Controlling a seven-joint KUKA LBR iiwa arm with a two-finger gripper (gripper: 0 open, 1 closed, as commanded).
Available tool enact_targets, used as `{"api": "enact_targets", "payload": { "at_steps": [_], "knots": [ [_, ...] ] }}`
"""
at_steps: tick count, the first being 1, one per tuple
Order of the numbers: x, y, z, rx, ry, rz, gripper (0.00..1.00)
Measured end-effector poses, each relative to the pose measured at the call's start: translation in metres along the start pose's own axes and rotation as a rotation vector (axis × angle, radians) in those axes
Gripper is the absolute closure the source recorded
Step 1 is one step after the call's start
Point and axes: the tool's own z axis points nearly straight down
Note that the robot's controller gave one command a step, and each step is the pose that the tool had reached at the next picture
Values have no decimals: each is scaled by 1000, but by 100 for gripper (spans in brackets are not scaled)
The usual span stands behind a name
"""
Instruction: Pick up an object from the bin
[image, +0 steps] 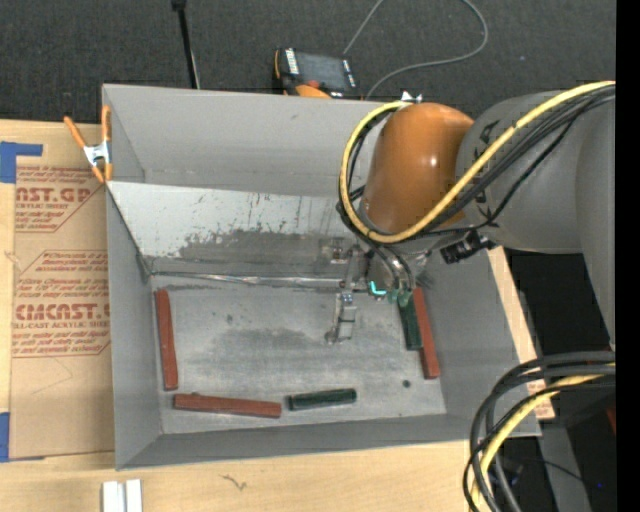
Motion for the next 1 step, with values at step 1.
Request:
{"api": "enact_targets", "payload": {
  "at_steps": [1],
  "knots": [
    [67,18,97,1,0,-203,0]
  ]
}}
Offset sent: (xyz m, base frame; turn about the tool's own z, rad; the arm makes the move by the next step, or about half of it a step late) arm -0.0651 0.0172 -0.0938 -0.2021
